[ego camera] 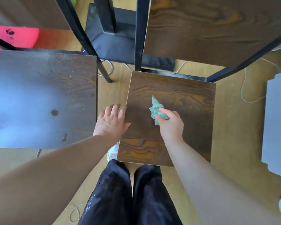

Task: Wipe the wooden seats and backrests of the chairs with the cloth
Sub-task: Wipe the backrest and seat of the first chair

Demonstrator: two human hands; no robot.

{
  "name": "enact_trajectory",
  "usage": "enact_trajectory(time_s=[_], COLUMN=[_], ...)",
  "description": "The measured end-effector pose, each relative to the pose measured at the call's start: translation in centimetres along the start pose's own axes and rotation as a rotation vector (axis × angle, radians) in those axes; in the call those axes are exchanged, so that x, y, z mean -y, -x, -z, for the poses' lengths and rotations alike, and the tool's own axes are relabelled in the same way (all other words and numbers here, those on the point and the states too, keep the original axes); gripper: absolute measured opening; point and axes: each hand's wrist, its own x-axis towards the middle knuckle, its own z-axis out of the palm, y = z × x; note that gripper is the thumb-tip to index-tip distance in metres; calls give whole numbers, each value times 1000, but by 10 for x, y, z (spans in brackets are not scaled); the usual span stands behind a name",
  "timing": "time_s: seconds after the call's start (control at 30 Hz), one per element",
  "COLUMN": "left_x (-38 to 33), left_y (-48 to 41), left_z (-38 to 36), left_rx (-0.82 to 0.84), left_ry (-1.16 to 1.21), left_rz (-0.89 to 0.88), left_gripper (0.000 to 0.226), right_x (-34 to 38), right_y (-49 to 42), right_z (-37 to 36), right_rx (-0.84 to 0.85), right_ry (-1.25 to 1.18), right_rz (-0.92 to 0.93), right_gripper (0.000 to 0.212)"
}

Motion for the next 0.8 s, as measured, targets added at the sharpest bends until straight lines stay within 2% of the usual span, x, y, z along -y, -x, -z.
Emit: enact_trajectory(time_s=[0.1,0.37,0.5,0.8], left_x=[-37,-89,-93,-97], left_y=[-30,-100,-117,-121], left_z=[16,47,54,45], left_rx=[-42,-129,-146,-105], left_ry=[14,36,46,25], left_rz=[-2,-21,4,9], left_gripper=[69,70,70,69], right_x=[10,18,16,5], right_y=[-52,-167,-192,-199], right_z=[42,126,134,124], right_rx=[-52,-53,-33,12], right_ry=[35,356,437,433], right_rz=[44,176,207,280], right_gripper=[28,32,37,41])
